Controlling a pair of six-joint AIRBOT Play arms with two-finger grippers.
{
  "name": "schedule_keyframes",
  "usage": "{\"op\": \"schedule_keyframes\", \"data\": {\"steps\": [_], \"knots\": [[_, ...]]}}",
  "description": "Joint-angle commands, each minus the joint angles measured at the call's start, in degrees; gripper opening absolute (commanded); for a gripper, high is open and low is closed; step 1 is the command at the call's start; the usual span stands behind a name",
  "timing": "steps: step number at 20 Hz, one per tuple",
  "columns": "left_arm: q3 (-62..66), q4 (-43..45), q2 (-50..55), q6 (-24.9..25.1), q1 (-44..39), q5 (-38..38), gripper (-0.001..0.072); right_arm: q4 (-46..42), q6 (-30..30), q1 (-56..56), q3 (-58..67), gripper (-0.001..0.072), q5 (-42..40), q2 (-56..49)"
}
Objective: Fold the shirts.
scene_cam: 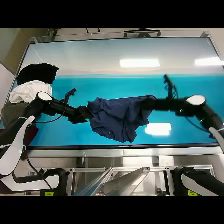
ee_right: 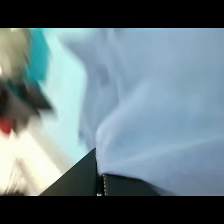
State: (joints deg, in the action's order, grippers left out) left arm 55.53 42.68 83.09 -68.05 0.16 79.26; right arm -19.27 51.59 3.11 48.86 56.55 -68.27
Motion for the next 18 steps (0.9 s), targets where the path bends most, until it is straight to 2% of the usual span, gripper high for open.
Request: {"op": "schedule_keyframes", "data": {"steps": [1, 6, 7, 8, 9, 12, 14, 18], "knots": [[0.0, 1.9, -1.7, -0.6, 0.5, -0.1, 0.0715, -3.3, -0.3, -4.7, 16.6, 0.0023, -9.5, -4.2], [0.0, 2.9, -0.9, -0.7, -2.6, -2.6, 0.0715, -0.5, 0.9, -10.4, 30.7, 0.0024, -17.2, -25.8], [0.0, 2.9, -0.4, -0.7, -3.2, -3.0, 0.0715, 1.5, -0.1, -10.5, 32.3, 0.0102, -17.0, -29.6], [0.0, 2.9, 0.3, -1.1, -3.9, -2.9, 0.0714, 2.4, -0.2, -10.6, 33.8, 0.0342, -16.2, -32.7], [0.0, 3.5, 1.0, -1.7, -4.5, -2.7, 0.0715, 2.6, -0.2, -10.9, 35.0, 0.0384, -13.9, -34.6], [0.0, 10.1, 2.8, -4.0, -6.0, -2.6, 0.0715, 2.1, -2.1, -13.8, 35.8, 0.0384, -6.6, -34.1], [0.0, 13.5, 3.4, -5.8, -6.2, -1.4, 0.0715, -4.4, -1.7, -17.3, 35.8, 0.0384, 0.5, -31.5], [0.0, 14.0, 3.3, -6.0, -6.8, -4.9, 0.0715, -26.2, 10.4, -22.3, 34.5, 0.0383, 16.0, -28.5]]}}
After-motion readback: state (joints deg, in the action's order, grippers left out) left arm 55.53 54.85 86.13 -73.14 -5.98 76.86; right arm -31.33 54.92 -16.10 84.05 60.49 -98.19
